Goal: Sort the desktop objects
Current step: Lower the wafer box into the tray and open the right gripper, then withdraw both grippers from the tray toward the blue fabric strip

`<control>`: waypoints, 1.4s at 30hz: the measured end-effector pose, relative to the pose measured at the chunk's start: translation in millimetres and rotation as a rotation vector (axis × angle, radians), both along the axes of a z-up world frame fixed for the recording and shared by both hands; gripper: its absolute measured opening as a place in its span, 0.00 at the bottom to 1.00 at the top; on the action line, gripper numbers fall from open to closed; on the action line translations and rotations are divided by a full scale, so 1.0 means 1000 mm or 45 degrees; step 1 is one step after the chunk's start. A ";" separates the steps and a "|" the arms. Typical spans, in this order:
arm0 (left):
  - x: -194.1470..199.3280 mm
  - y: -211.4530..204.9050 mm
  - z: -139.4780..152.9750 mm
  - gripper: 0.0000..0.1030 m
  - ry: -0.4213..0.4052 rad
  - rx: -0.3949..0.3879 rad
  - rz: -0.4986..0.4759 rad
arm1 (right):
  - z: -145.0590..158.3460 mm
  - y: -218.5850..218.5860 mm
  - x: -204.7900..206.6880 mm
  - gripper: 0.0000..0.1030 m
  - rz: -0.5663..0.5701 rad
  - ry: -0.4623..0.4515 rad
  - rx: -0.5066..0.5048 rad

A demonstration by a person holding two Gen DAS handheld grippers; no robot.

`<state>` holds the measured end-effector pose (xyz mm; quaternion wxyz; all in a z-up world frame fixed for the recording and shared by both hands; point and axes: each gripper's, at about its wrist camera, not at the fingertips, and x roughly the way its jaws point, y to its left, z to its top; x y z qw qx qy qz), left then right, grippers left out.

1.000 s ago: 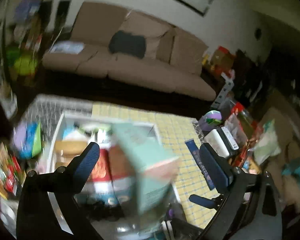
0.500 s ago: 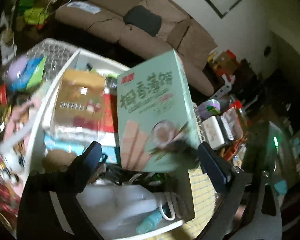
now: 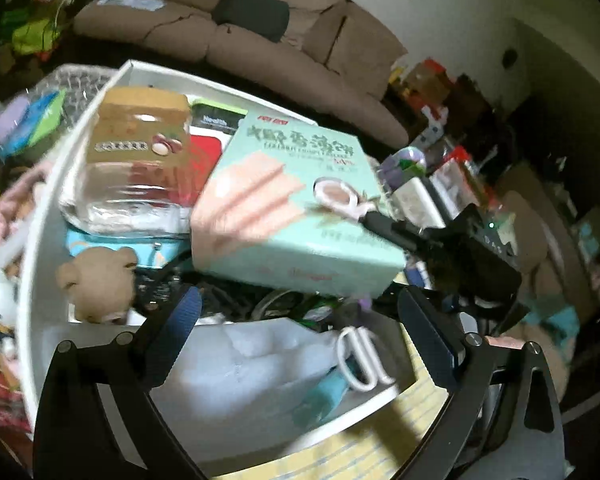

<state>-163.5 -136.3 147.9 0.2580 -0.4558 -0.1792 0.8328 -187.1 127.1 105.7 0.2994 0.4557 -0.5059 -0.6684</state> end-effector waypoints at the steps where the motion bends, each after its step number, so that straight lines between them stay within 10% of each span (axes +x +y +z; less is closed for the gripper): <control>1: 0.000 0.000 0.001 0.96 0.003 -0.028 -0.003 | 0.001 0.003 0.001 0.47 0.002 0.001 0.039; 13: -0.011 0.061 -0.014 0.96 0.064 -0.527 -0.184 | 0.100 0.025 0.010 0.68 -0.040 0.372 0.813; 27: -0.019 0.109 -0.028 0.98 0.013 -0.520 -0.429 | 0.058 0.000 -0.043 0.57 -0.001 0.310 0.892; 31: -0.007 0.124 -0.048 0.96 -0.008 -0.706 -0.499 | 0.050 -0.012 -0.051 0.58 0.107 0.301 1.017; 42: 0.003 0.070 -0.014 0.98 0.010 -0.496 -0.368 | 0.044 0.001 -0.022 0.55 0.102 0.376 0.953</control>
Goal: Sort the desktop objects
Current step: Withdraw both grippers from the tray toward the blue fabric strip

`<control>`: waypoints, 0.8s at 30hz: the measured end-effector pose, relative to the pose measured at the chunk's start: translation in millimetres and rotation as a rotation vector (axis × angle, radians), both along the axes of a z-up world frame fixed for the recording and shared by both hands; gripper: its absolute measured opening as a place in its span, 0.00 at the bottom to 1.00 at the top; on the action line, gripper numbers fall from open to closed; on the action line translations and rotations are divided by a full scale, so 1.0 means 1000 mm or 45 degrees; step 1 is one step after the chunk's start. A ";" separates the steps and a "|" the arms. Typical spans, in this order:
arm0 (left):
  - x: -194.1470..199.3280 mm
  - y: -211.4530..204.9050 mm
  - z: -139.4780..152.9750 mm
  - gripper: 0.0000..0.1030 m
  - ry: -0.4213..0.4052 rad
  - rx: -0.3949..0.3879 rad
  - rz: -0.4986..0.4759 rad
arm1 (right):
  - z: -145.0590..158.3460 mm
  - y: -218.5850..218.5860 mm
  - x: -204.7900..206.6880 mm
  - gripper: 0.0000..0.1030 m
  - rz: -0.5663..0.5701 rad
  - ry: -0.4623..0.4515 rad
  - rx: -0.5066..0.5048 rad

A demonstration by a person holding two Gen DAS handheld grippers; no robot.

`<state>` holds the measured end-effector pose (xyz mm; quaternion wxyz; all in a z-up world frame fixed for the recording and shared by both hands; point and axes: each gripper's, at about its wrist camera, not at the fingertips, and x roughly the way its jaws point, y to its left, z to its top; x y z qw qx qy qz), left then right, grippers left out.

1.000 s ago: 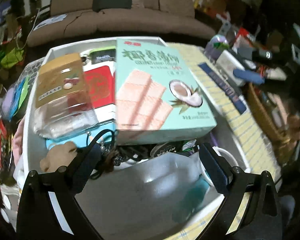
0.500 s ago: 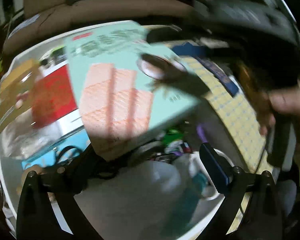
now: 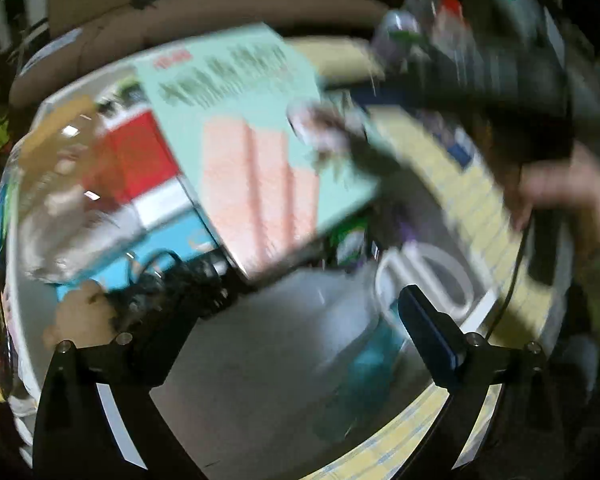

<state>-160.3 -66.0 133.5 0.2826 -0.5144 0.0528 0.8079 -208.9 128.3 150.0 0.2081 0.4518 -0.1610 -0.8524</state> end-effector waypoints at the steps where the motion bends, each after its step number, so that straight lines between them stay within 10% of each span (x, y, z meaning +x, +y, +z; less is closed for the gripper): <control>1: -0.005 -0.004 0.004 0.98 0.013 0.029 0.036 | -0.003 -0.006 0.001 0.55 0.032 -0.025 0.042; 7: -0.027 -0.014 -0.009 0.99 -0.059 0.064 0.124 | -0.015 -0.013 0.010 0.56 -0.001 -0.208 -0.212; 24: -0.007 -0.052 0.011 0.99 -0.140 0.266 0.130 | -0.003 -0.017 0.025 0.57 0.035 -0.165 -0.071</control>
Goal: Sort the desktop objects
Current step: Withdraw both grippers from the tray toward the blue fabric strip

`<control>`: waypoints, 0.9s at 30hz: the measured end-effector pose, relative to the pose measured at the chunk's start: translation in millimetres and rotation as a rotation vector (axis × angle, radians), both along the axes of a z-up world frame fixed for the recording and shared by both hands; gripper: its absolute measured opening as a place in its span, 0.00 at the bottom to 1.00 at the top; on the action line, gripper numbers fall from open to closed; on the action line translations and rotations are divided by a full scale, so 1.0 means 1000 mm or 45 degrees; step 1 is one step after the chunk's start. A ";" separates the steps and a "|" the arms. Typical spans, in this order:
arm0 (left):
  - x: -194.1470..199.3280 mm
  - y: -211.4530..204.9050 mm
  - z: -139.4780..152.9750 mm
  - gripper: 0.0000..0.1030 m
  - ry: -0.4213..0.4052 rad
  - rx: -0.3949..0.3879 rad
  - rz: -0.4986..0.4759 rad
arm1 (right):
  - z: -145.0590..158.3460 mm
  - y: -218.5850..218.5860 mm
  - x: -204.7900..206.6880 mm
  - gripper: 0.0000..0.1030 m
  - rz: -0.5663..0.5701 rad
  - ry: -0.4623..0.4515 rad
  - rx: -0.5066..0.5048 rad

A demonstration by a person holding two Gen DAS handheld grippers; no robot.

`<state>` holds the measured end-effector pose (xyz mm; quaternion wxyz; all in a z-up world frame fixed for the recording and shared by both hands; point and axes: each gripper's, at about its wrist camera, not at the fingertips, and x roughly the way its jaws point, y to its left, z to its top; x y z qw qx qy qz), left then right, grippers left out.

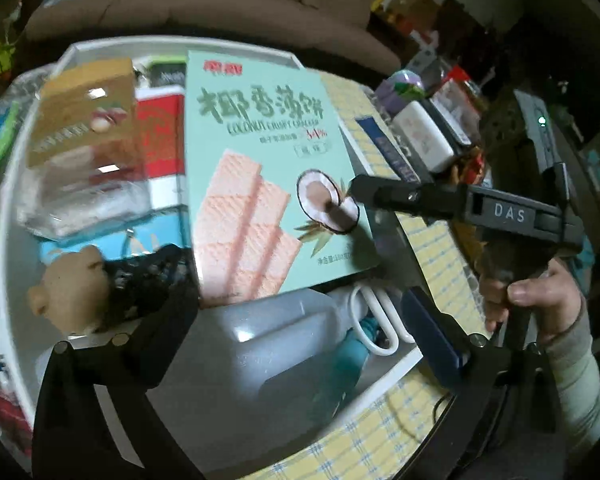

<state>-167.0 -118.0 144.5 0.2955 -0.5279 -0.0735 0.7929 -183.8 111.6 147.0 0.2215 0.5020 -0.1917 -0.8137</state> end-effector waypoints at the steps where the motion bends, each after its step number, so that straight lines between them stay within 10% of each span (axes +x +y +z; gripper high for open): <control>1: 0.002 -0.002 0.006 0.99 0.028 -0.020 0.021 | 0.008 0.003 0.002 0.57 -0.019 0.055 0.017; 11: 0.032 0.016 0.026 0.99 0.272 -0.235 0.121 | 0.034 0.002 0.026 0.72 -0.019 0.206 0.070; 19: 0.058 0.023 0.012 1.00 0.242 -0.316 0.199 | 0.019 -0.017 0.063 1.00 0.052 0.209 0.177; 27: 0.094 0.023 0.023 1.00 0.262 -0.296 0.238 | 0.030 -0.011 0.100 1.00 0.037 0.272 0.253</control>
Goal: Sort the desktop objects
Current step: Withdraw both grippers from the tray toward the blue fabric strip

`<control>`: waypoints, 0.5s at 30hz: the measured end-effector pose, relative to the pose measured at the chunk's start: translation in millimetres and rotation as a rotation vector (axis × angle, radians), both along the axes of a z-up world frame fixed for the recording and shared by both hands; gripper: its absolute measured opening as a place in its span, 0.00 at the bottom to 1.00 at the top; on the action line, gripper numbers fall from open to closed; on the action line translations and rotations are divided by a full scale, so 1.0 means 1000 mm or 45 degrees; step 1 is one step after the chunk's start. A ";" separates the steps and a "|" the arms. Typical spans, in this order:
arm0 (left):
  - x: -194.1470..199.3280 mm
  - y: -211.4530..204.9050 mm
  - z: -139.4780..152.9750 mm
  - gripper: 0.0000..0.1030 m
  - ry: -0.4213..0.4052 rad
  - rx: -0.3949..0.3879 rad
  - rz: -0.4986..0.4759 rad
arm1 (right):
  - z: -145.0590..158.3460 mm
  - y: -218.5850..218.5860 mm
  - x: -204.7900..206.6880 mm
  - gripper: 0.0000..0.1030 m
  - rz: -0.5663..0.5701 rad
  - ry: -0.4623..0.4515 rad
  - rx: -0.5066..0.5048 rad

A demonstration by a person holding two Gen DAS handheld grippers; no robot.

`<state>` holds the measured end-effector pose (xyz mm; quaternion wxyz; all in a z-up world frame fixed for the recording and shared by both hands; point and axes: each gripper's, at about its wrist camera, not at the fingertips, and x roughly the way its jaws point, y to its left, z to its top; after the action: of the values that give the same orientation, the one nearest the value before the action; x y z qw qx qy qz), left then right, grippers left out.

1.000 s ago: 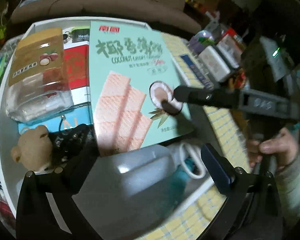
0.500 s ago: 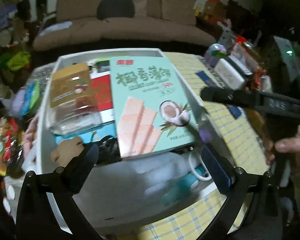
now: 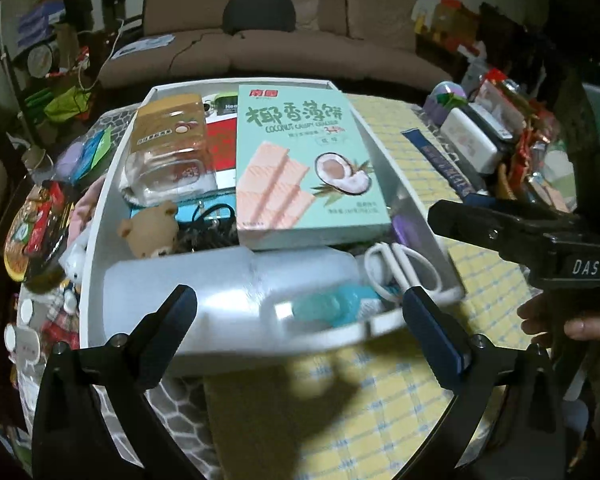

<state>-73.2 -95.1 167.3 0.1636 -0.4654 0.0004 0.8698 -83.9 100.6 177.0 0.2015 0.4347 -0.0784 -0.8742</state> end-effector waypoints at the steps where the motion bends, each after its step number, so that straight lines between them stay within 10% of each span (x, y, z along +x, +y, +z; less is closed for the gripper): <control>1: 0.005 0.001 0.002 1.00 0.002 0.006 0.003 | 0.002 0.001 0.005 1.00 0.001 0.007 0.009; 15: 0.030 0.066 0.022 1.00 0.017 0.084 -0.018 | 0.008 0.055 0.066 1.00 -0.005 0.135 0.199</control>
<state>-43.2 -29.4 189.0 0.1848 -0.4538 -0.0239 0.8714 -17.9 155.1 184.6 0.1690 0.4019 0.0002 -0.8999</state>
